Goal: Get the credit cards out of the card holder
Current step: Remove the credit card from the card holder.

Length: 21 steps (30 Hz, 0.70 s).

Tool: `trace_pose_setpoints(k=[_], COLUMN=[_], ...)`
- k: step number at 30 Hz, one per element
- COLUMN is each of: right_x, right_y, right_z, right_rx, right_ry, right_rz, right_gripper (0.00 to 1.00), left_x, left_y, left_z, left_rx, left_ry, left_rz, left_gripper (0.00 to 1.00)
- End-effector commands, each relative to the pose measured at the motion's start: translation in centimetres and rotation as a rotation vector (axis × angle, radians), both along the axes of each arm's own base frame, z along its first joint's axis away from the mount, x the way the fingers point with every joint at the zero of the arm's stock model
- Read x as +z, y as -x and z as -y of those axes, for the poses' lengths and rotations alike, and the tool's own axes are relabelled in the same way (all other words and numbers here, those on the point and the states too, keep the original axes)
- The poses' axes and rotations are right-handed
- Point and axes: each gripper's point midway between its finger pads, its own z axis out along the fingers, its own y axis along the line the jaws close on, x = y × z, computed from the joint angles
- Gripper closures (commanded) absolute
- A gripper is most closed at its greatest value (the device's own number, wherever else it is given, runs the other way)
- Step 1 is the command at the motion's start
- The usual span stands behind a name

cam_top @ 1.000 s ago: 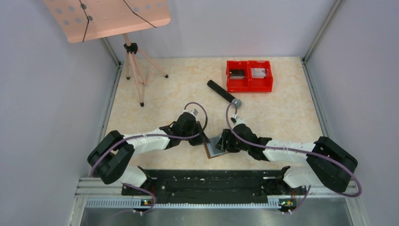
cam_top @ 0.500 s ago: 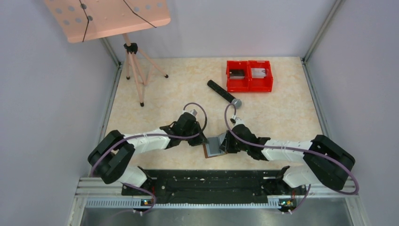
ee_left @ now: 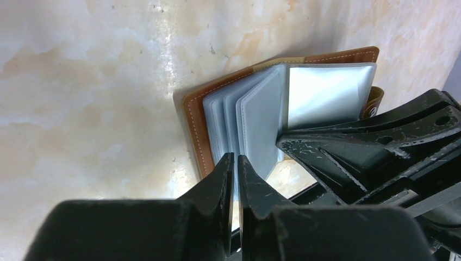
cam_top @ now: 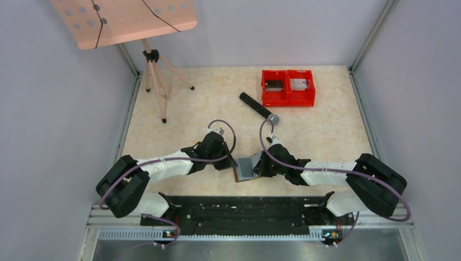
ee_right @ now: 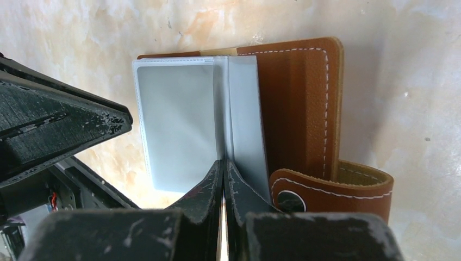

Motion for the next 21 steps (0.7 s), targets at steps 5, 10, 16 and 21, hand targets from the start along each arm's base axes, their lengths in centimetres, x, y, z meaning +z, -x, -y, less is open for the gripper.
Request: trace_pose_setpoints(k=[5,10,16,21], right_x=[-1.5,-1.5,-1.4,-1.3], right_y=[0.2,0.3,0.3,0.3], right_z=[1.0,1.0,1.0,0.9], right_rx=[-0.02,-0.017,-0.016,-0.015], right_ry=[0.04,0.038,0.033,0.029], right_rz=[-0.025,-0.026,-0.023,-0.021], right_gripper=[1.0,1.0,1.0,1.0], left_x=[0.3,0.2,0.9,0.8], left_y=[0.2,0.0,-0.2,-0.2], left_z=[0.1,0.4,0.5,0.6], left_rx=[-0.02,-0.021,-0.017,-0.02], left_ry=[0.015,0.022,0.041,0.043], left_rz=[0.027,0.03,0.049,0.047], left_gripper=[0.89,0.89,0.89,0.88])
